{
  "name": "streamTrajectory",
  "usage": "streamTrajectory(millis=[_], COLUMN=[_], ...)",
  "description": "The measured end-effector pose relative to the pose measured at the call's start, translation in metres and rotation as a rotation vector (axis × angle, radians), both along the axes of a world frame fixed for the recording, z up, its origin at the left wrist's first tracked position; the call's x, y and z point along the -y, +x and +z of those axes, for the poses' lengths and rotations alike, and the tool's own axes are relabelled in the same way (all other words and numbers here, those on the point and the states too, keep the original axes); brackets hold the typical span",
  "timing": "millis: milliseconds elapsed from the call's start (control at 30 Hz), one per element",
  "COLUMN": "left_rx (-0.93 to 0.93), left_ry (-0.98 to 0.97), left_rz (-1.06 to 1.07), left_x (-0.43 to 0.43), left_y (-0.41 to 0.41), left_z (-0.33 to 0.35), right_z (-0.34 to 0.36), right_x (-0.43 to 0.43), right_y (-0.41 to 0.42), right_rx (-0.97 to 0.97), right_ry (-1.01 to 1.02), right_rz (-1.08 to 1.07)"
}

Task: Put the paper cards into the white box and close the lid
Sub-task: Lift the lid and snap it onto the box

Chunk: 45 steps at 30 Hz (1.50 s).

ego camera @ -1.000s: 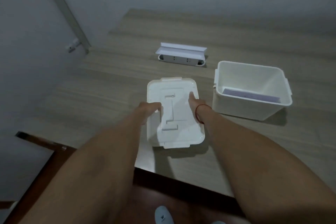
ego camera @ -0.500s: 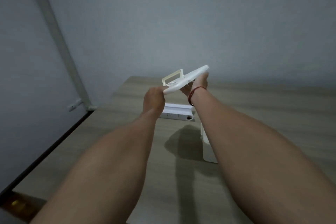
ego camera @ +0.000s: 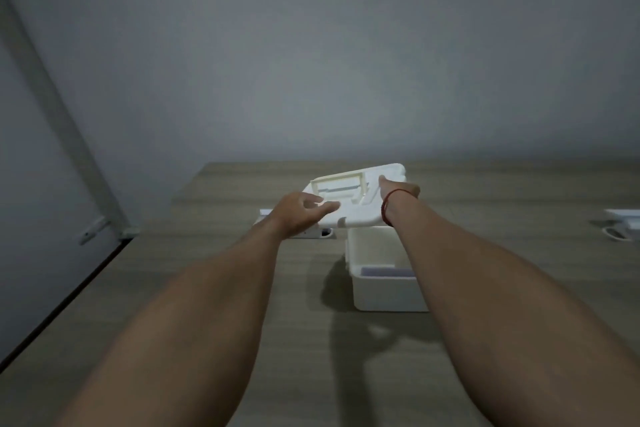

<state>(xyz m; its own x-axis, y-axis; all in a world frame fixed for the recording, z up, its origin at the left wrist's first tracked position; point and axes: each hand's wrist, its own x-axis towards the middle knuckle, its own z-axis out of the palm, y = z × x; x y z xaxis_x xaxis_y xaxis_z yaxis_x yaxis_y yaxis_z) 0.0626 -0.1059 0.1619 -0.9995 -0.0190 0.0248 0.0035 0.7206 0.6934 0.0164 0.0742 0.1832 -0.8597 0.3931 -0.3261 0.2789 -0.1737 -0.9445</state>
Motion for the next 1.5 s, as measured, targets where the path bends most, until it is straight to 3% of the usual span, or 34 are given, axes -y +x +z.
streamTrajectory(millis=[100,300,367,467,733,833,933,1100,1333,1500], left_rx=[-0.084,-0.284,-0.229,-0.059,0.164,0.16,0.12,0.063,0.182,0.127], left_ry=[-0.016,-0.233,-0.23,-0.079,0.181,0.258,0.216,0.269,0.301,0.279], left_rz=[0.01,0.314,0.42,0.47,0.642,0.63,0.632,0.645,0.69,0.672], left_x=[-0.016,-0.051,-0.065,-0.086,-0.116,-0.118,-0.117,-0.119,-0.119,-0.121], left_y=[-0.013,-0.047,-0.056,-0.071,-0.091,-0.098,-0.107,-0.121,-0.134,-0.133], left_z=[-0.003,-0.013,-0.018,-0.035,-0.084,-0.104,-0.124,-0.147,-0.17,-0.182], right_z=[-0.009,-0.025,-0.029,-0.041,-0.085,-0.106,-0.122,-0.149,-0.173,-0.188], right_x=[-0.024,-0.083,-0.103,-0.126,-0.163,-0.167,-0.164,-0.162,-0.157,-0.155], right_y=[-0.001,-0.011,-0.017,-0.026,-0.046,-0.061,-0.077,-0.098,-0.112,-0.107], right_rx=[0.02,-0.008,-0.01,0.02,0.069,0.115,0.12,0.174,0.234,0.277], right_ry=[0.003,0.048,0.068,0.067,0.123,0.3,0.418,0.472,0.529,0.55], right_rz=[0.04,0.055,0.078,0.152,0.218,0.159,0.114,0.118,0.109,0.106])
